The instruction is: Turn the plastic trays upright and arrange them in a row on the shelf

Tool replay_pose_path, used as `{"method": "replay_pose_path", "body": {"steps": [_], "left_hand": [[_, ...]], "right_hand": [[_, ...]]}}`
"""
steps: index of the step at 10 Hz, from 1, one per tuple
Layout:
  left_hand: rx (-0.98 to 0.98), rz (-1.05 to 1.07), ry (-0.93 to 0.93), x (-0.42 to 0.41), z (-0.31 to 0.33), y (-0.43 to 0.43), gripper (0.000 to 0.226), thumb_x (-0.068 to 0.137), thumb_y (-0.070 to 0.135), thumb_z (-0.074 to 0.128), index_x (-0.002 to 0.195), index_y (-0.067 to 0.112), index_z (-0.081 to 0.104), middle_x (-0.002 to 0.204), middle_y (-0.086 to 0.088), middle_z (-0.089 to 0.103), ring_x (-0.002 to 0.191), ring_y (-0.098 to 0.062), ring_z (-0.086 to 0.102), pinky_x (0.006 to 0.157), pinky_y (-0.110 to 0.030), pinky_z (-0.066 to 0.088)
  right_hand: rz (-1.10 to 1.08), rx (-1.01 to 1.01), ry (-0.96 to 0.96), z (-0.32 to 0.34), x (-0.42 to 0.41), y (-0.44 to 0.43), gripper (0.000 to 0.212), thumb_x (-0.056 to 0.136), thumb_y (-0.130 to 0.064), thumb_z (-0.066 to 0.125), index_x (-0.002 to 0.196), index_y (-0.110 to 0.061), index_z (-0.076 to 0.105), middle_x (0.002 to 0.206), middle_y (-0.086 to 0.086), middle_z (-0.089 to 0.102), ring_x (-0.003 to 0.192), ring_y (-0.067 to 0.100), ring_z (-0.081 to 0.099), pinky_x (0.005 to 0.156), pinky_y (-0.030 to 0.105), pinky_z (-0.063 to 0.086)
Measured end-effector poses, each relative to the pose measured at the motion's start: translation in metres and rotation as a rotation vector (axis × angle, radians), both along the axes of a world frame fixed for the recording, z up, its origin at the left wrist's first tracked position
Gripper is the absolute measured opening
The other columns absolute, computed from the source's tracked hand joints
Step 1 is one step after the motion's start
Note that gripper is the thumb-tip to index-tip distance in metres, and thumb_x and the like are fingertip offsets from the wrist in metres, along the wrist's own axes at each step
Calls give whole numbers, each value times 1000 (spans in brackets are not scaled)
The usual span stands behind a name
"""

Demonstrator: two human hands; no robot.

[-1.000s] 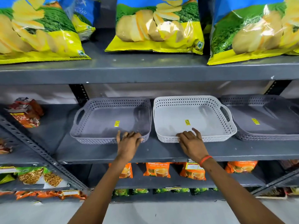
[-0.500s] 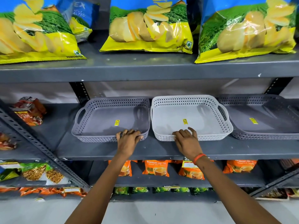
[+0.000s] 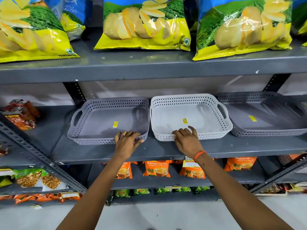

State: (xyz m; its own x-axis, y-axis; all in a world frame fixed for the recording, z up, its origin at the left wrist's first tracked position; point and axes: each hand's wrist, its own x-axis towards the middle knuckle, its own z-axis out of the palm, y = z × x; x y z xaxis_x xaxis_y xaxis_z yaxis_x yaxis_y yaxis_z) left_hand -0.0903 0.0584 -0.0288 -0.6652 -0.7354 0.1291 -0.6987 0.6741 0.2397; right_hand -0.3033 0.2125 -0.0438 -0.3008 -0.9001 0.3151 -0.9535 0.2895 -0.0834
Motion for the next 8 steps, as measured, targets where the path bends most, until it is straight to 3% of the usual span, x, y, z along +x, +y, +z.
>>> {"method": "replay_pose_path", "body": {"steps": [1, 2, 3, 5, 8], "left_hand": [[36, 35, -92, -7, 16, 18, 62, 85, 47, 57, 137, 19, 37, 141, -8, 48, 133, -29, 38, 116, -52, 14], [-12, 67, -89, -18, 31, 34, 68, 86, 41, 59, 140, 13, 29, 144, -10, 43, 135, -29, 35, 116, -53, 13], [-71, 68, -75, -41, 53, 66, 57, 88, 31, 59, 136, 11, 35, 142, -10, 45, 134, -29, 35, 116, -52, 15], [-83, 92, -128, -78, 79, 116, 38, 89, 12, 57, 126, 11, 51, 132, -11, 56, 129, -30, 42, 116, -51, 20], [-73, 118, -172, -81, 94, 136, 36, 90, 7, 51, 126, 7, 48, 131, -16, 55, 128, -33, 43, 113, -50, 26]], "right_hand": [[32, 57, -47, 13, 2, 6, 26, 91, -23, 47, 114, -16, 58, 102, 9, 67, 102, 30, 59, 114, 52, 21], [56, 104, -64, 23, -3, 12, 30, 92, -26, 46, 120, -17, 54, 110, 8, 65, 110, 29, 54, 117, 51, 16], [68, 221, -65, 34, -14, 25, 36, 94, -23, 44, 129, -16, 46, 125, 11, 58, 122, 30, 47, 117, 50, 16], [87, 399, -39, 52, -21, 27, 46, 91, -1, 42, 136, -6, 36, 133, 20, 50, 124, 36, 44, 105, 46, 38], [70, 399, -60, 70, -15, 34, 47, 94, -6, 40, 139, -5, 30, 141, 21, 41, 133, 37, 34, 112, 54, 27]]}}
